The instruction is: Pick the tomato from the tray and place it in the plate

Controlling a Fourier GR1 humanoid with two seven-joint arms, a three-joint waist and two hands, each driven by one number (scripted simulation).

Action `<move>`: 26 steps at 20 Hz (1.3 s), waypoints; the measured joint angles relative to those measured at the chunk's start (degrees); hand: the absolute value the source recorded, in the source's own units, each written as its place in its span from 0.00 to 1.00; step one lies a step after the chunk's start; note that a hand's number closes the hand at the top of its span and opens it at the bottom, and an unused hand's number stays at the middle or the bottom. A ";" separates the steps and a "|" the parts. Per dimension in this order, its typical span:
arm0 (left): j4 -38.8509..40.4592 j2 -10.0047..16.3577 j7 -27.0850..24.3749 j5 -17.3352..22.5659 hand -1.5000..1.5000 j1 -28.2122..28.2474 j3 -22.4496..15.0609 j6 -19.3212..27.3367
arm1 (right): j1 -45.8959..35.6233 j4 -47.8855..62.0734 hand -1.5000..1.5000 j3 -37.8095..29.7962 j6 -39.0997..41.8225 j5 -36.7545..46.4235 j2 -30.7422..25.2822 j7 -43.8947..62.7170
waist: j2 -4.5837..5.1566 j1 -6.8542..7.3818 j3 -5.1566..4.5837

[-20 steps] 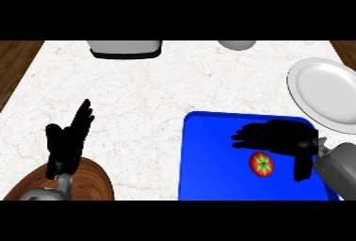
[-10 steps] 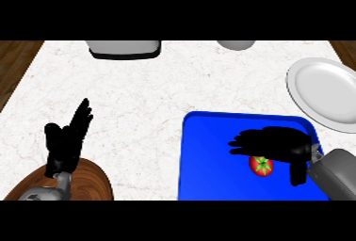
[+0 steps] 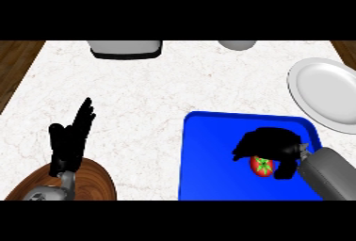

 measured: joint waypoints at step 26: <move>0.57 -0.20 1.45 0.09 0.50 0.02 2.51 -2.00 | -2.37 6.13 1.00 -34.10 -17.00 -8.04 7.97 23.63 | 0.03 -1.13 -0.41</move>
